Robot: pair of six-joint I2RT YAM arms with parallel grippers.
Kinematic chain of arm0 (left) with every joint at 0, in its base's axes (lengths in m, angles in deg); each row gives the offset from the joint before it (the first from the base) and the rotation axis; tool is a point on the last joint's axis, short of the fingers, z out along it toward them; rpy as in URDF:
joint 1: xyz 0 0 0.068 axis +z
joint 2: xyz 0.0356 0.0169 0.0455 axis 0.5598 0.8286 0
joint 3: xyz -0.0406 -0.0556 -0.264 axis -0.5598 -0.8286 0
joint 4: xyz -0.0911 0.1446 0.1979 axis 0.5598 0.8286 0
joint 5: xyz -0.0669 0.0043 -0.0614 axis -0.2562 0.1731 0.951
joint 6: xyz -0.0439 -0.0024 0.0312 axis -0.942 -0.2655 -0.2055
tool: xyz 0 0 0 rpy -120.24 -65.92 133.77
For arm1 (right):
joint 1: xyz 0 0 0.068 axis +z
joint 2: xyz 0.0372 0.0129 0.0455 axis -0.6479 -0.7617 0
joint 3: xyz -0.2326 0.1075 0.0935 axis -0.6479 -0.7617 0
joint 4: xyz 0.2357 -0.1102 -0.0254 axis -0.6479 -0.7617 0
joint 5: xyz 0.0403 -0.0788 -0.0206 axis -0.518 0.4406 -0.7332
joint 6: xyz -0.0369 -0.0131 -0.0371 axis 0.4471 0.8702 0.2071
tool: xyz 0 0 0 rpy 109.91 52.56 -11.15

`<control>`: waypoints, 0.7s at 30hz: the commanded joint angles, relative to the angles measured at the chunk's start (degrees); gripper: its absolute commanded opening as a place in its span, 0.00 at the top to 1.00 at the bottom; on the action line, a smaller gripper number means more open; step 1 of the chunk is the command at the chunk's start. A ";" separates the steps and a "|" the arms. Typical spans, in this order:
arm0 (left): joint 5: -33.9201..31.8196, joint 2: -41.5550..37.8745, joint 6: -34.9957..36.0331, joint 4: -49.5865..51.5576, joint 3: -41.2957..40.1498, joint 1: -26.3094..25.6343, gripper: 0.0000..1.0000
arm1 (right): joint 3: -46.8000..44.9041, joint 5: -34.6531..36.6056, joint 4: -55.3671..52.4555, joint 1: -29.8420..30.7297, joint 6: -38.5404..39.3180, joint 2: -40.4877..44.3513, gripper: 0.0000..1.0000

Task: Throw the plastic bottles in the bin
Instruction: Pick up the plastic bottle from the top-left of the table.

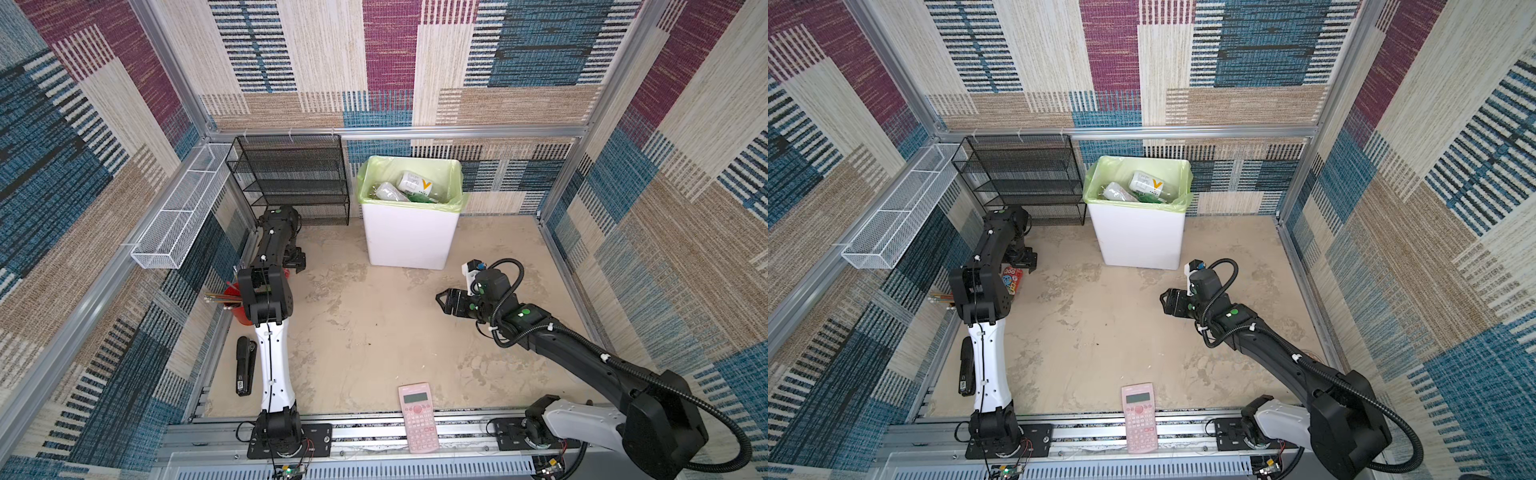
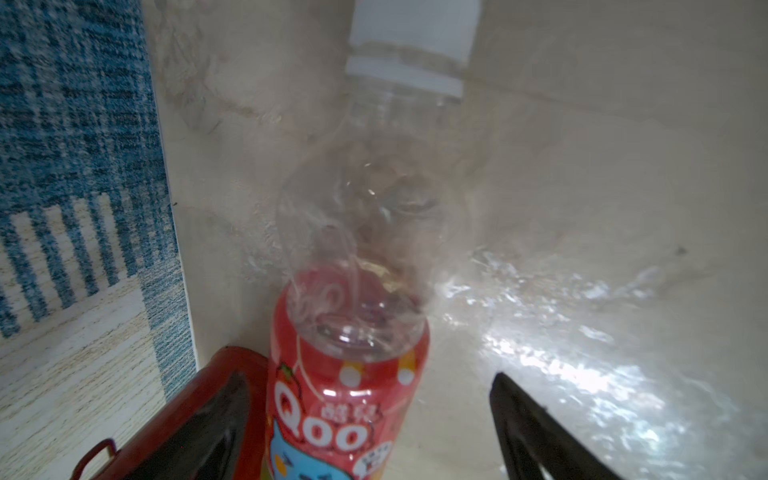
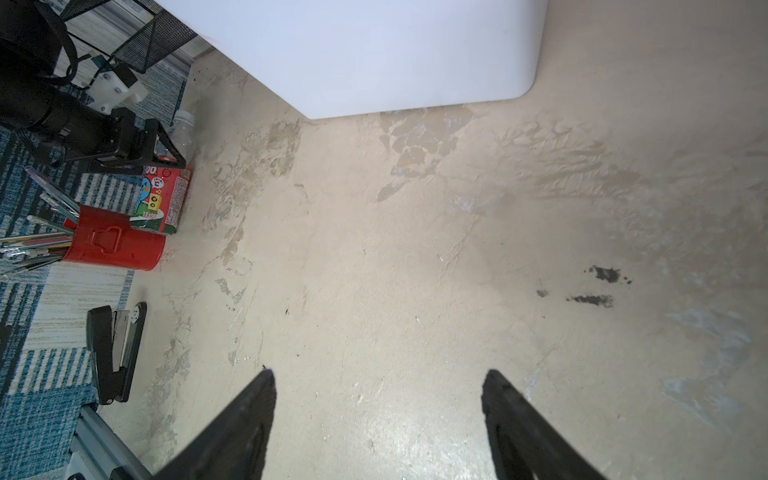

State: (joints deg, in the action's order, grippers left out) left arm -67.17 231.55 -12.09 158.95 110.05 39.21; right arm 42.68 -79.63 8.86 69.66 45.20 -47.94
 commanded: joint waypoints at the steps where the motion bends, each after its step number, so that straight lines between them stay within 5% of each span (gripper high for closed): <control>1: 1.23 0.40 -0.24 0.77 0.35 0.32 0.09 | 0.71 -0.18 0.09 0.08 0.72 -0.48 0.21; 14: 12.28 5.81 1.66 5.79 2.09 1.87 0.24 | 1.40 -0.20 0.47 0.08 0.54 -1.80 0.22; 21: 16.81 -2.19 2.14 0.94 -11.24 -1.44 0.45 | 0.61 -0.33 2.41 0.08 0.43 -1.90 0.23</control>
State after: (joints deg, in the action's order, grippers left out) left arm -54.97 231.68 -10.74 160.91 102.64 38.73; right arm 43.51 -79.76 9.21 69.66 45.42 -49.87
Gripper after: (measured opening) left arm 0.576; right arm 0.773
